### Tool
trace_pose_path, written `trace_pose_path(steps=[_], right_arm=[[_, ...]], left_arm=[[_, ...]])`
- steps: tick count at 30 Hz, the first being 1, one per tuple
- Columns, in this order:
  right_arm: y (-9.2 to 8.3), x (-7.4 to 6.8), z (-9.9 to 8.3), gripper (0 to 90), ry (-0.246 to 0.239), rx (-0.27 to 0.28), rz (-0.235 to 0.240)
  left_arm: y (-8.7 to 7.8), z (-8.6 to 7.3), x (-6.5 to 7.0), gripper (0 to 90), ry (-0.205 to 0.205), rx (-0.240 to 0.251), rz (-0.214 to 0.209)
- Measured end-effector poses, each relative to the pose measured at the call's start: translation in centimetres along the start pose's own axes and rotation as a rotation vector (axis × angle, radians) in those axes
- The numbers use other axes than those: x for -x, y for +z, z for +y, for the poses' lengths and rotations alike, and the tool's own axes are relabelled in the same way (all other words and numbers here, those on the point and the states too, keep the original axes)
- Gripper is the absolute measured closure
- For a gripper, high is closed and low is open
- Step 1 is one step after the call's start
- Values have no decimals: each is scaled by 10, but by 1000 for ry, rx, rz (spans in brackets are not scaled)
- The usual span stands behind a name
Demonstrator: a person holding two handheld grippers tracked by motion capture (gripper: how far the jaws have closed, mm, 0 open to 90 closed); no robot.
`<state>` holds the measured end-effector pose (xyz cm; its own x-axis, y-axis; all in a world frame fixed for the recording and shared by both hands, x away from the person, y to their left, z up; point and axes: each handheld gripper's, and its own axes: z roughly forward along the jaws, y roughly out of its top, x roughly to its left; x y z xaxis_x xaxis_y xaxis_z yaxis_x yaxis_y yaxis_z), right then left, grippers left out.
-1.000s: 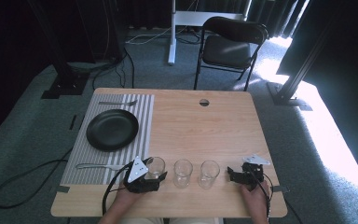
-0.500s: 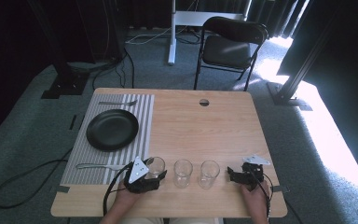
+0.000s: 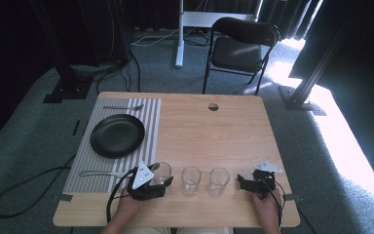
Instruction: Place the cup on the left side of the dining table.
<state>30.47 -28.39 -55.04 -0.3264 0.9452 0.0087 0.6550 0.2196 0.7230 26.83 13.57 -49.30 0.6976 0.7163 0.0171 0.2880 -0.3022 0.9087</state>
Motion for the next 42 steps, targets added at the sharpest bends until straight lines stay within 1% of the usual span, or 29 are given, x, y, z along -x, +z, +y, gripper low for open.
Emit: trace_pose_path(steps=[1,5,10,11,12,14,16,17,18,22,23,24,25,27,28,29,30,31,32,33,34,35,36,38,40,42], right_arm=[[0,0,0,127,0,0,0],[0,0,0,127,0,0,0],[0,0,0,127,0,0,0],[0,0,0,127,-1,0,0],[0,0,0,127,-1,0,0],[0,0,0,127,-2,0,0],[0,0,0,127,-2,0,0],[0,0,0,127,-2,0,0],[0,0,0,127,-2,0,0],[0,0,0,127,-1,1,0],[0,0,0,127,-1,1,0],[0,0,0,127,-1,1,0],[0,0,0,127,-1,1,0],[0,0,0,127,-1,1,0],[0,0,0,127,-1,1,0],[0,0,0,127,-1,1,0],[0,0,0,127,-1,1,0],[0,0,0,127,-1,1,0],[0,0,0,127,-1,1,0],[0,0,0,127,-1,1,0],[0,0,0,127,-1,1,0],[0,0,0,127,-1,1,0],[0,0,0,127,-1,1,0],[0,0,0,127,-1,1,0],[0,0,0,127,-1,1,0],[0,0,0,127,-1,1,0]], left_arm=[[-1,2,-2,298,-7,-4,-4],[-4,7,-7,298,-10,4,10],[-7,14,-11,297,3,-1,31],[-8,17,-14,298,4,2,47],[-8,17,-14,298,4,2,47],[-9,19,-20,297,-8,6,49],[-10,20,-22,298,-7,10,56],[-12,23,-26,297,-1,7,70],[-12,24,-28,297,-1,7,74],[-15,27,-37,297,-20,9,90],[-15,28,-40,297,-23,6,99],[-15,28,-40,297,-23,6,99],[-15,28,-44,297,-26,-2,107],[-15,28,-46,297,-23,0,114],[-16,28,-49,297,-26,-2,117],[-16,27,-53,297,-35,6,121],[-16,27,-53,297,-35,6,121],[-16,27,-55,297,-45,7,120],[-16,27,-57,297,-44,7,125],[-16,27,-61,297,-41,1,142],[-16,27,-61,297,-41,1,142],[-16,27,-66,297,-50,-4,153],[-16,27,-66,297,-50,-4,153],[-16,27,-70,297,-53,-8,167],[-15,26,-77,297,-61,-16,174],[-14,25,-79,297,-68,-15,173]])
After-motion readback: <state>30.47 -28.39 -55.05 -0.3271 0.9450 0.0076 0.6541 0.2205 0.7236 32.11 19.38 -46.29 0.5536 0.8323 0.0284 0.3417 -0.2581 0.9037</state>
